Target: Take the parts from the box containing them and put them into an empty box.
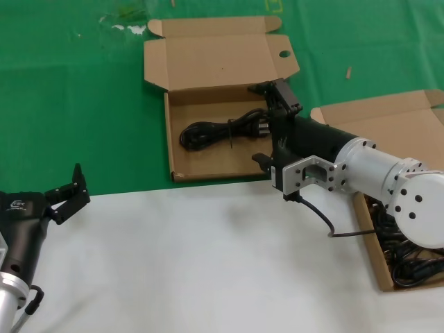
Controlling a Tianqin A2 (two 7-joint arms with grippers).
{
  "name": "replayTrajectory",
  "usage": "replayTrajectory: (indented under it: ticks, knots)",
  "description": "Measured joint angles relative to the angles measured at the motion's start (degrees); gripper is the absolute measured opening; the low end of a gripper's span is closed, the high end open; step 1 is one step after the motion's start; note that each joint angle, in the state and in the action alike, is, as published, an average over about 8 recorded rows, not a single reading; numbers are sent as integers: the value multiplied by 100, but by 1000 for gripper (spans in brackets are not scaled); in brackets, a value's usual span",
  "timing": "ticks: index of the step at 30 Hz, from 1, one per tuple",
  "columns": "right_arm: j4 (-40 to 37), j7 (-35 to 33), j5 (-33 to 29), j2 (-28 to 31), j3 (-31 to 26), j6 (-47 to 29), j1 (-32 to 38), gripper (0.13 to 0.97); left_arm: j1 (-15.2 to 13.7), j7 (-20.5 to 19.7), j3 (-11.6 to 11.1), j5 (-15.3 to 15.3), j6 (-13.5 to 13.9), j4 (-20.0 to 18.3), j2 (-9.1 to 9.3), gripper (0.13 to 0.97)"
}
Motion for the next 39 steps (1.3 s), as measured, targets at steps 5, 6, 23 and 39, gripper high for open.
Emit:
replayTrajectory:
  ticks: [5,6,23,39]
  knots:
    - [0,0,0,0,0,0,0,966,0,0,0,0,0,0,0,966]
    - [0,0,0,0,0,0,0,966,0,0,0,0,0,0,0,966]
    - [0,0,0,0,0,0,0,966,0,0,0,0,0,0,0,966]
    - [119,215,530,-113,295,350,-392,966,0,0,0,0,0,0,0,966]
